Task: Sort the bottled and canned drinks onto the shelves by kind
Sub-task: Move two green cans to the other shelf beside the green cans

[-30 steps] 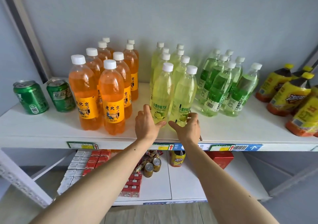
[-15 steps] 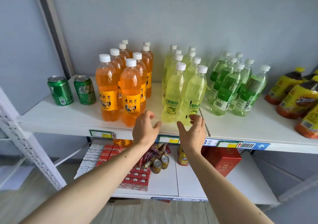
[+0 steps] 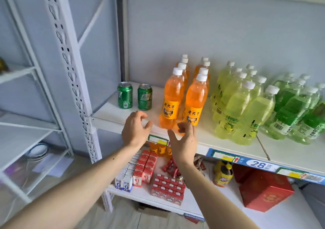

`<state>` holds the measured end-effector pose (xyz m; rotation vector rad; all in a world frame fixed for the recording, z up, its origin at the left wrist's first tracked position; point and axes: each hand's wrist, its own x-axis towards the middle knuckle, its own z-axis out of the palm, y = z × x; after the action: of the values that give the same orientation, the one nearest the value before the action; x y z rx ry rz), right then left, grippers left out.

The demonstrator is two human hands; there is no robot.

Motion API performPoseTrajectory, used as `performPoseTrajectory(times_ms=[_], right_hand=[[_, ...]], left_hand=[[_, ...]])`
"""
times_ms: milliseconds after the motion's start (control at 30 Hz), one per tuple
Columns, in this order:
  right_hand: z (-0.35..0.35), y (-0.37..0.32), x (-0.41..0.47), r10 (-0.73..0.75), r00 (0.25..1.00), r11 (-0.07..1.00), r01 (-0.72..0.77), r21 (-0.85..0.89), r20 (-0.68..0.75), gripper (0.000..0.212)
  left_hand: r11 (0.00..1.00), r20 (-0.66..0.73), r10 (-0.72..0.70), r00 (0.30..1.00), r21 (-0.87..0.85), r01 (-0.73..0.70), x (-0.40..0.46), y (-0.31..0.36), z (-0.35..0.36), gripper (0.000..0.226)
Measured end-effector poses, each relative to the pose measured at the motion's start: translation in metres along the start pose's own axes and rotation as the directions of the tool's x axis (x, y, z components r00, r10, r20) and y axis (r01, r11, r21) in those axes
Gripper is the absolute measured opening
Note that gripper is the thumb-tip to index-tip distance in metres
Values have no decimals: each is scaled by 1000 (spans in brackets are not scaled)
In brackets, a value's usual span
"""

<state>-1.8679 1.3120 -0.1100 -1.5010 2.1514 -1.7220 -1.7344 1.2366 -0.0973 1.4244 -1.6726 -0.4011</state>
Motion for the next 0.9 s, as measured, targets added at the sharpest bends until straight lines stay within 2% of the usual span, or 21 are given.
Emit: performPoseTrajectory(times_ms=[133,233,400,467,567,633,733,900], right_hand=[[61,-42,10,-53,998,996,51,67,41,30],[105,-58,26,-19,995,999,15,35,100,40],[164,-58,78,216,954,974,-198,-106,209,89],[177,-52,95,319,913,947,-295,-130,253,104],[188,-46,113,407,855,912,-401,-88,321,107],[193,-44,119,427,837,899,-434,-59,342,100],[198,-43,120,426,849,901,-428,-64,313,88],[197,-42,120,403,871,912,-409,-42,282,81]], left_hand=[[999,-12,-36,999,28,36,54,-39,-30,36],[999,19,-38,999,37,37,92,-60,-42,61],[996,170,-86,982,1,87,151,-90,-36,111],[987,264,-118,957,-72,142,169,-100,-28,121],[964,354,-139,925,-164,207,186,-107,-17,120],[946,364,-142,921,-225,234,191,-110,-10,107],[941,333,-114,936,-266,210,193,-114,-6,82],[939,276,-132,952,-273,210,191,-116,-8,73]])
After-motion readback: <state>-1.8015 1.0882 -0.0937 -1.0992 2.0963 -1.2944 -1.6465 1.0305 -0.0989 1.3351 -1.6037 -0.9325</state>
